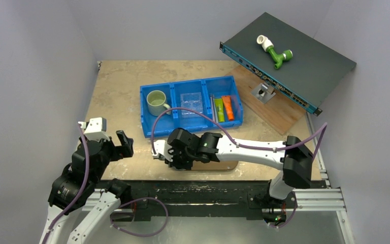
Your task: Prepare toiletry sets of a toothbrush and toothpaste on the tray
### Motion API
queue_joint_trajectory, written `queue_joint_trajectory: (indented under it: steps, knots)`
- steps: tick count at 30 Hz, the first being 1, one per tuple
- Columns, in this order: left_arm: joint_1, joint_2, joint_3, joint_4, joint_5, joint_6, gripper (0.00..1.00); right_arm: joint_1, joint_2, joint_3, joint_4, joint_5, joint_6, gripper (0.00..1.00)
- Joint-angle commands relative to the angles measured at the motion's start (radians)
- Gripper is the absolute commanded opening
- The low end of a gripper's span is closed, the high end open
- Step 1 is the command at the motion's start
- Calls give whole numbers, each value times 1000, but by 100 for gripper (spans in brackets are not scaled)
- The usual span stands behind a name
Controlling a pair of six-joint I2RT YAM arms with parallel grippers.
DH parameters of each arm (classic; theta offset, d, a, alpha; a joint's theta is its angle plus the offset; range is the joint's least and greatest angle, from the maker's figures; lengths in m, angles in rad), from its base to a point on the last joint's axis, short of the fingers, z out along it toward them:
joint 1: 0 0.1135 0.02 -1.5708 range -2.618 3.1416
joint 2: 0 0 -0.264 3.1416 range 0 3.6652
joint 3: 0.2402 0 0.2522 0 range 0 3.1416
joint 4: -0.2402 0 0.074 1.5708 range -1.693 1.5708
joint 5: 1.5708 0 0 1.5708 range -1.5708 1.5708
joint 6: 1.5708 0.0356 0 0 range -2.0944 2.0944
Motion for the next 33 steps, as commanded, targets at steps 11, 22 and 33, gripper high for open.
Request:
queue_joint_trajectory:
  steps: [11, 22, 33]
  knots:
    - [0, -16, 6, 25, 5, 0, 100, 8, 34, 124, 57, 57, -2, 0]
    - [0, -13, 6, 27, 8, 1, 100, 8, 55, 115, 49, 62, 4, 0]
    - [0, -9, 7, 27, 10, 1, 100, 8, 66, 87, 76, 56, 23, 0]
